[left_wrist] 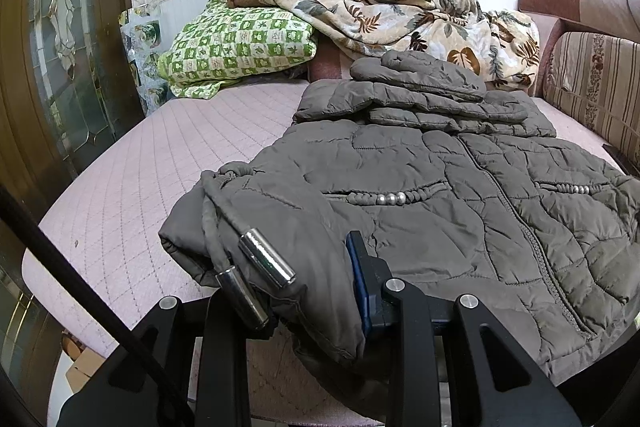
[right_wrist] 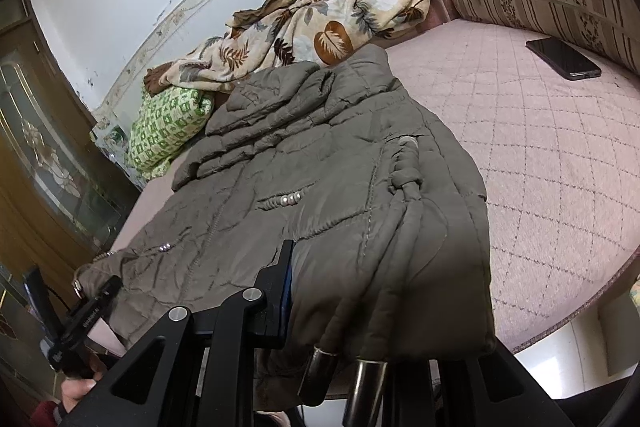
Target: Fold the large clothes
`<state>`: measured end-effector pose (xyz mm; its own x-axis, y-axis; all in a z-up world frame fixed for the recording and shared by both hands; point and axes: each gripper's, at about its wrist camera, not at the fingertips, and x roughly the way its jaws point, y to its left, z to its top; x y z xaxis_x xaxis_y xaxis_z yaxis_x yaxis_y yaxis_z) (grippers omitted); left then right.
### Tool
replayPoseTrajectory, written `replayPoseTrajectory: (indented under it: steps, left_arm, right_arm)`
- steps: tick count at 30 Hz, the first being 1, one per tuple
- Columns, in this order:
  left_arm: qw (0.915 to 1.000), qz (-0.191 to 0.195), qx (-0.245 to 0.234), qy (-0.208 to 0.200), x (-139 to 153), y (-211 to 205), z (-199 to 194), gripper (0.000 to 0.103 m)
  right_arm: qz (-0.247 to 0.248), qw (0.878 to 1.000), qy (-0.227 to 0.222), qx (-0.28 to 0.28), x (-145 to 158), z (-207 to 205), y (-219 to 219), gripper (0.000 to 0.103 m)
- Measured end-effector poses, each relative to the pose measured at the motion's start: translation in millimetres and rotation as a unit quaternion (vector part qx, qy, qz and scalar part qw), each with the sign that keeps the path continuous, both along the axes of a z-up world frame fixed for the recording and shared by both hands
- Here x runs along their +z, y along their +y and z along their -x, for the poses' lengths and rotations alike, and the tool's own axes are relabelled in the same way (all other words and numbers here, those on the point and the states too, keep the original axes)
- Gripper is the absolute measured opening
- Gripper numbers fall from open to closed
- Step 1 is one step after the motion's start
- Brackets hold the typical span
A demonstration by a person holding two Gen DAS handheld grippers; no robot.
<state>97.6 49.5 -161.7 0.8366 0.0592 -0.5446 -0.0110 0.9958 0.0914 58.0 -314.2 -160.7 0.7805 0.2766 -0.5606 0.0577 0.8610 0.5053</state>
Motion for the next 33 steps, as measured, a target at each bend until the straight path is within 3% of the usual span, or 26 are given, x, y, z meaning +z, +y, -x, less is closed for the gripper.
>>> replayPoseTrajectory:
  steps: [27, 33]
  left_arm:
    - [1.0, 0.003, -0.002, -0.003, 3, 0, 0, 0.028]
    - [0.9999, 0.004, -0.004, -0.013, 17, -5, -4, 0.028]
  right_arm:
    - [-0.014, 1.0, -0.006, 0.0, 4, 1, -3, 0.024]
    - [-0.019, 1.0, -0.012, 0.004, 11, -2, -2, 0.024]
